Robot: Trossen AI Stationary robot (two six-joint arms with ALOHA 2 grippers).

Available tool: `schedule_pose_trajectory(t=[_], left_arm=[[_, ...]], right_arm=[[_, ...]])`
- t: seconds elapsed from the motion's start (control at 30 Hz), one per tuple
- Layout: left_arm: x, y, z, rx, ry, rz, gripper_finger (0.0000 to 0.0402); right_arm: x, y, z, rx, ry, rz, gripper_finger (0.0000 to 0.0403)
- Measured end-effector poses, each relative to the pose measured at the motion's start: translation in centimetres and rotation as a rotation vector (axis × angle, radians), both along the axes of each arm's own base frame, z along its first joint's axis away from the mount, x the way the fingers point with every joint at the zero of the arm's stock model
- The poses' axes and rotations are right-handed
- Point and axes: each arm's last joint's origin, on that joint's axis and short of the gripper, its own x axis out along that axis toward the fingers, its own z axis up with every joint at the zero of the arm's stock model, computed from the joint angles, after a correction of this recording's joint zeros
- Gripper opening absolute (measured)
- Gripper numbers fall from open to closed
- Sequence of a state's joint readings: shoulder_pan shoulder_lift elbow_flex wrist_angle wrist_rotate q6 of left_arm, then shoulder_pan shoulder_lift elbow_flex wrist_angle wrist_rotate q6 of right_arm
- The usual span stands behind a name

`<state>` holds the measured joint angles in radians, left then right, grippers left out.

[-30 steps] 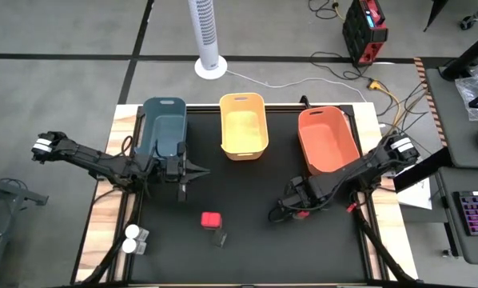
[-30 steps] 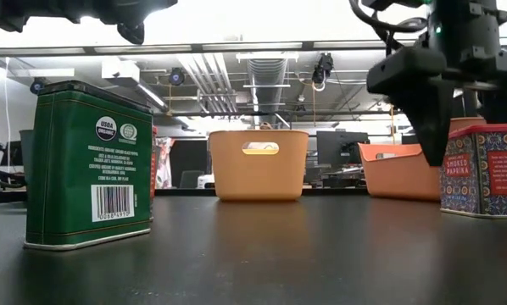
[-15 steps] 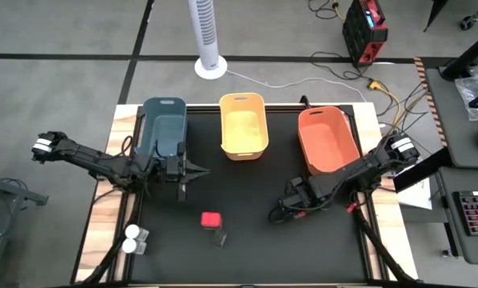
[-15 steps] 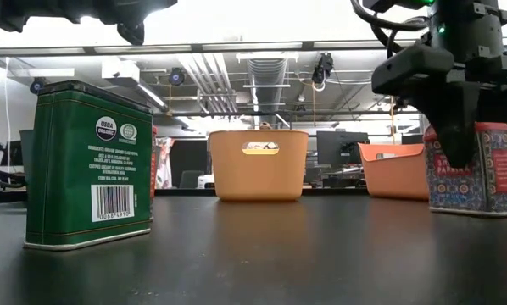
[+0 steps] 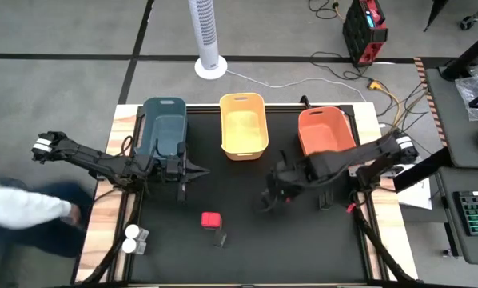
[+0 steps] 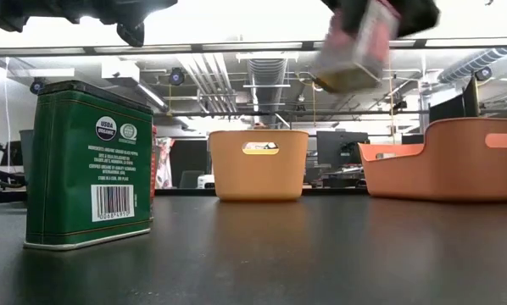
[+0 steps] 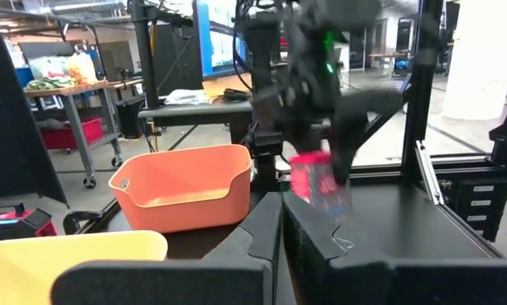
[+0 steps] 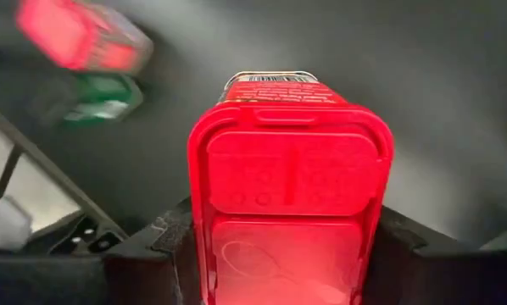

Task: Sort spices by type
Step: Put the right red seasoning can into the yellow bin

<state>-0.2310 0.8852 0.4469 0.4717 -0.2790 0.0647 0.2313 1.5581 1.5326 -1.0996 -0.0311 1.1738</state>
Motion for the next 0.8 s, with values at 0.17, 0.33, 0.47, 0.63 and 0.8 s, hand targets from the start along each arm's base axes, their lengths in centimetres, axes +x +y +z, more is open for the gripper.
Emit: schedule_pose_trajectory(t=[0.17,0.33,0.47,0.63,0.8], left_arm=[[0.0,0.0,0.0,0.000,0.000,0.000,0.0000],[0.0,0.0,0.0,0.000,0.000,0.000,0.0000],[0.0,0.0,0.0,0.000,0.000,0.000,0.0000],[-0.1,0.0,-0.1,-0.008,0.013,0.000,0.0000],[-0.6,0.1,0.1,-0.055,0.025,0.000,0.0000]], right_arm=[[0.8,-4.1,3.3,-0.080,-0.101,0.085,0.0202],[1.1,-9.3,5.5,-0.146,-0.152,0.129,0.0202],[2.1,-13.1,6.3,-0.211,-0.133,0.178,0.0202],[4.3,-16.9,5.8,-0.267,-0.052,0.331,0.0202],[6.7,-19.9,4.1,-0.314,0.022,0.549,0.0202]])
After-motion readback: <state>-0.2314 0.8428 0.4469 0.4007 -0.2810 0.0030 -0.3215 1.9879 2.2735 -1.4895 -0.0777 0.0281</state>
